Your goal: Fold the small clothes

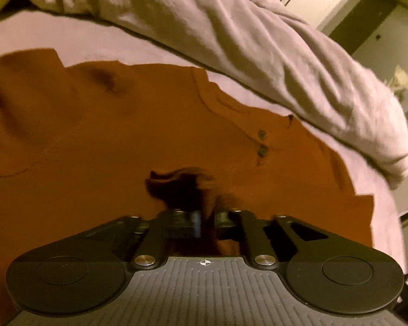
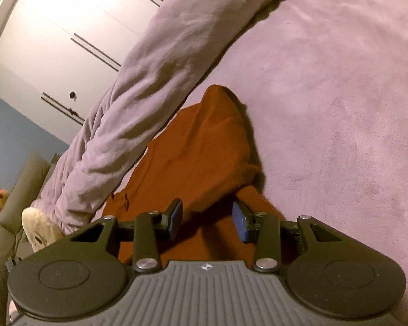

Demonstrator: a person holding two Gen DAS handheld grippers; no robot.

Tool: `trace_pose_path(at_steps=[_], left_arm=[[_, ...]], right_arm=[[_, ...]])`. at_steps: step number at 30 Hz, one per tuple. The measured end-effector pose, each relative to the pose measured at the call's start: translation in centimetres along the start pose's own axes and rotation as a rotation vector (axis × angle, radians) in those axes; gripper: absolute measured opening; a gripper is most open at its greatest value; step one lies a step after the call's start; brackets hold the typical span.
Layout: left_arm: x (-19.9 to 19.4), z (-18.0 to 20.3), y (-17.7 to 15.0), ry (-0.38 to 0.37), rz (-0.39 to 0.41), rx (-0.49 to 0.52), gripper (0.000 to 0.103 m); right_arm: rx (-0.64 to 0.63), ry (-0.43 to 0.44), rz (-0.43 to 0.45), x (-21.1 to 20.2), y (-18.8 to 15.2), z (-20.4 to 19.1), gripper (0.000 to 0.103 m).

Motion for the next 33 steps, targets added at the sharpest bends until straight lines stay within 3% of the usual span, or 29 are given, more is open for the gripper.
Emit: trace_pose_path(at_steps=[6, 8, 14, 27, 33], left_arm=[[-2.3, 0.7, 1.6, -0.044, 0.103, 0.025, 0.008], [-3.3, 0.7, 2.4, -0.054, 0.135, 0.025, 0.008], [-5.5, -1.1, 4.5, -0.017, 0.209, 0.016, 0.008], [-6.3, -5.7, 5.4, 0.052, 0.215, 0.001, 0.008], [-5.5, -6.6, 4.4, 0.074, 0.182, 0.030, 0.008]], right_arm=[[0.115, 0.007, 0.024, 0.8, 0.5, 0.9, 0.041], [0.140, 0.012, 0.031, 1.0, 0.5, 1.0, 0.047], [0.160, 0.005, 0.052, 1.5, 0.5, 0.6, 0.052], [0.214, -0.023, 0.062, 2.8, 0.3, 0.1, 0.048], [0.223, -0.040, 0.057, 3.0, 0.1, 0.1, 0.032]])
Point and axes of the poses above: each gripper's, at about its wrist camera, not at the fingertips, and x roughly the way its jaws point, z to its right, y to its top, the point moved 1 cm from there along x, roughly the way its jaws point, and after that the axes turned 11 degrees about z, right-handed, at the moved point
